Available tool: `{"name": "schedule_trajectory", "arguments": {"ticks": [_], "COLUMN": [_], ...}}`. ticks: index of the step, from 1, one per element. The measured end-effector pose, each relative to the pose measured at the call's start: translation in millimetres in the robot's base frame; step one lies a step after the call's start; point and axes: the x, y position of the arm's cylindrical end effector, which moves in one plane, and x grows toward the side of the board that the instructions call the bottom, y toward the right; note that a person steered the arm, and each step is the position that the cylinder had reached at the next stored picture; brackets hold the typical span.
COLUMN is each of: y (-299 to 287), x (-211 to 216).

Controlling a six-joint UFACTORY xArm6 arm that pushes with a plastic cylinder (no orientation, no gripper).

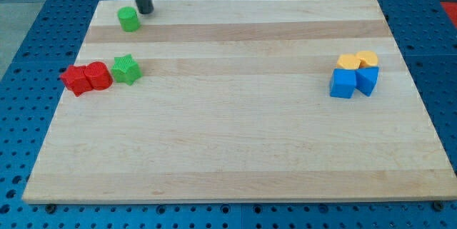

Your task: Push the green circle into the red blocks

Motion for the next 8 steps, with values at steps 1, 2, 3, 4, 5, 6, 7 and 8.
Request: {"name": "schedule_trajectory", "arguments": {"ticks": [1, 2, 3, 4, 5, 6, 7, 8], "y": [-15.2, -35.5, -38.7, -50.8, -71.3, -83.2, -83.2, -83.2], "x": [0.1, 2.0, 24.3, 44.6, 63.0, 82.9, 106.5, 125.7]}}
